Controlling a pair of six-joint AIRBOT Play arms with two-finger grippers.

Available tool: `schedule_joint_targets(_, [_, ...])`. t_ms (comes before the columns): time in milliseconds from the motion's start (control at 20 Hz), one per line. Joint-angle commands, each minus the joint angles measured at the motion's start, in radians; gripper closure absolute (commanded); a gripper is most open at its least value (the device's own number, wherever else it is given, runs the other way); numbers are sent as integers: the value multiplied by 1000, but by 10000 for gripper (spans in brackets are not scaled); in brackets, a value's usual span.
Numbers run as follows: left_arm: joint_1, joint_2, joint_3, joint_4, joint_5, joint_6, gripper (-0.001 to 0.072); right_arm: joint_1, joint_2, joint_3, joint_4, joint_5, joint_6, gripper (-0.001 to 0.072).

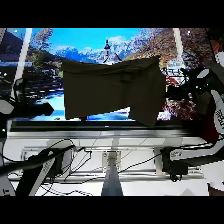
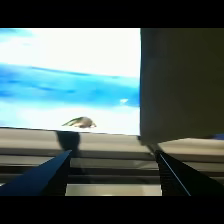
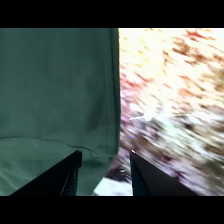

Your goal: Fold the clothes and pants, and hang the long-sleeved shirts on hangers.

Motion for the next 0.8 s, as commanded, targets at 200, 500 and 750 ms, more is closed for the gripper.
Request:
schedule_joint_targets(200, [13,9,-127,-166,109,-40,153,-6,9,-119,87,-119,-91,515])
schedule_joint_targets(500, [12,-76,-130,-168,136,-140,155,-3,114,-119,109,-204,-111,698])
schedule_joint_targets(750, [11,-280,-130,-204,135,-34,190,-3,162,-119,141,-209,-110,698])
